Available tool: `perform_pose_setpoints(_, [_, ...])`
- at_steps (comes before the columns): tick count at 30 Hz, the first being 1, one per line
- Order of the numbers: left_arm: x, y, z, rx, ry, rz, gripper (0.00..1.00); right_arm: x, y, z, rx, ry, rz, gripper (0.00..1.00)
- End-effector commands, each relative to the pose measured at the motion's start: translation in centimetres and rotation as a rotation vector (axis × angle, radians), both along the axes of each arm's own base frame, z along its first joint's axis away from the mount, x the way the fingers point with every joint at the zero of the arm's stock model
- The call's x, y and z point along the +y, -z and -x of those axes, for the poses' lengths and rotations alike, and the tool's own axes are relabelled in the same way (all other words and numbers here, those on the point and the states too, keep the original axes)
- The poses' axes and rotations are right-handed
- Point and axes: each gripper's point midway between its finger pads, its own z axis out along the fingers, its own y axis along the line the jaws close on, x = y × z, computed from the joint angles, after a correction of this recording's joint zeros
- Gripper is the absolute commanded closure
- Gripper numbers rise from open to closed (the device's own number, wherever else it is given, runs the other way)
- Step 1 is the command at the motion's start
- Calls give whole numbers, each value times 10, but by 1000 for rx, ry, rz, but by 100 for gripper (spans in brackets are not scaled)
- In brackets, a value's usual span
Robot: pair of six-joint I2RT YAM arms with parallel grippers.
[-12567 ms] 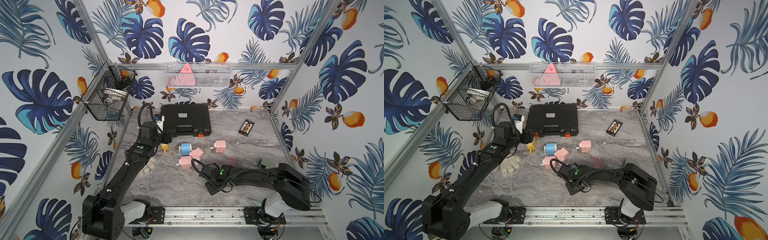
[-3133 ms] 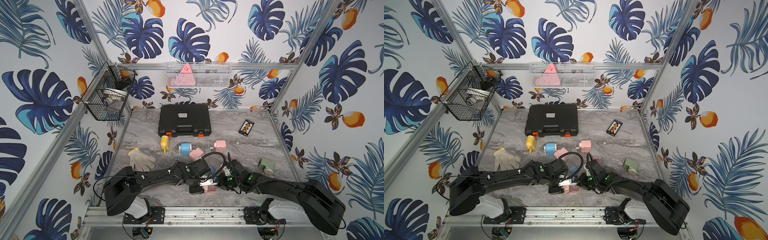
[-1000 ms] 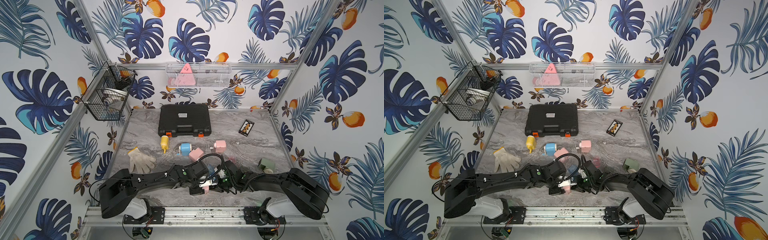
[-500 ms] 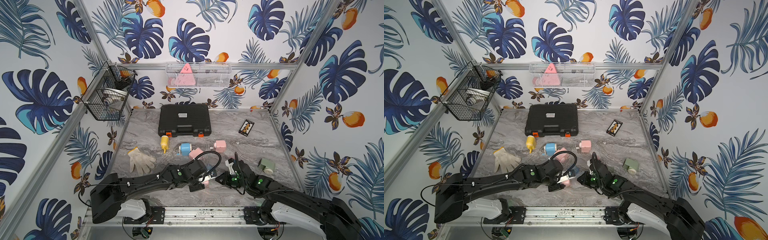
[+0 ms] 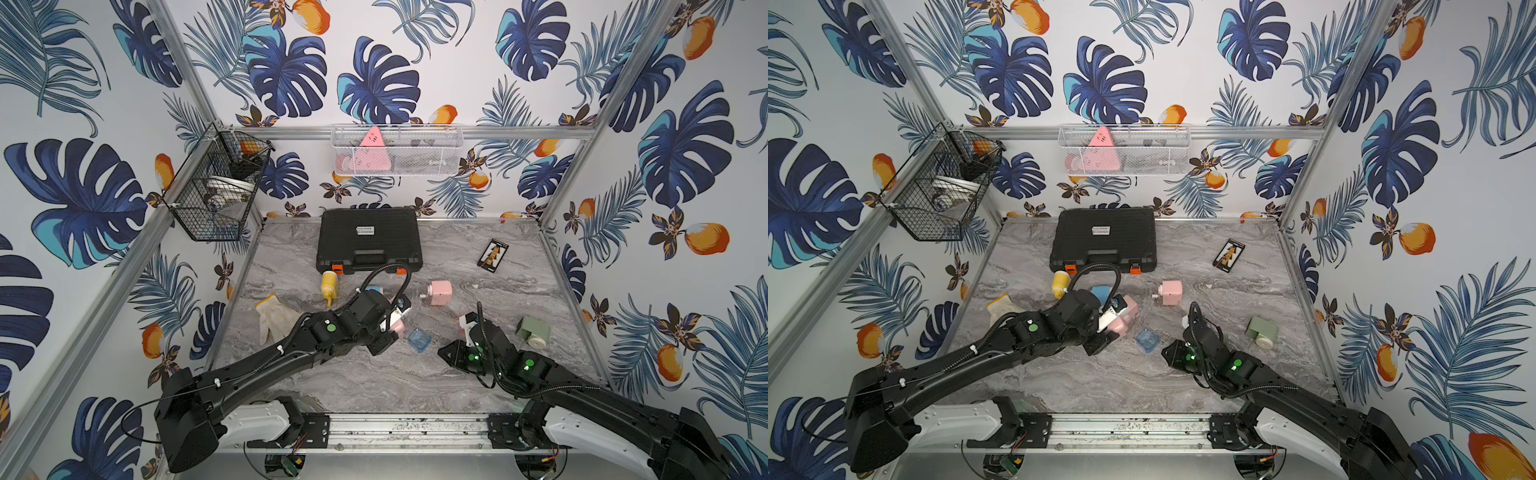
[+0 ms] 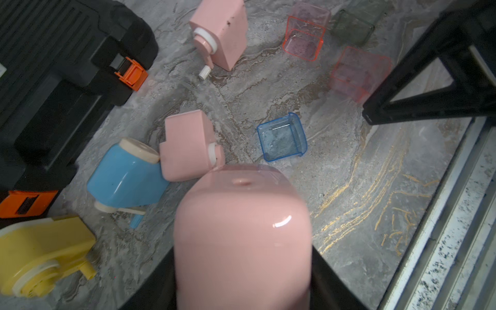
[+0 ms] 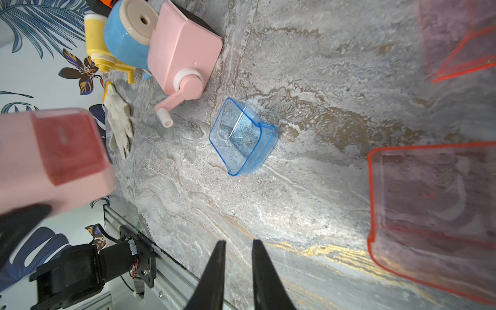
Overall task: Put the tray back into the pencil sharpener
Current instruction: Place the pencil sharpener at the center of the board.
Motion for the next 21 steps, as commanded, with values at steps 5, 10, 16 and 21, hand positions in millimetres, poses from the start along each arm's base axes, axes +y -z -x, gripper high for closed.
perform_pose_setpoints(5, [45,-25,-36,26,-190,29,100,1,-11,-5,-58,-7,-15,78])
perform_pose_setpoints(10, [73,-36,-62,22,-331,56,100,-1,-15,-6,-88,-5,-15,78])
perform_pose_setpoints(16, [110,-41,-94,65,-533,49,100,-5,-17,-5,-103,-11,-7,78])
perform_pose_setpoints(21, [122,-40,-114,84,-617,44,100,-7,-20,-4,-120,-17,-4,78])
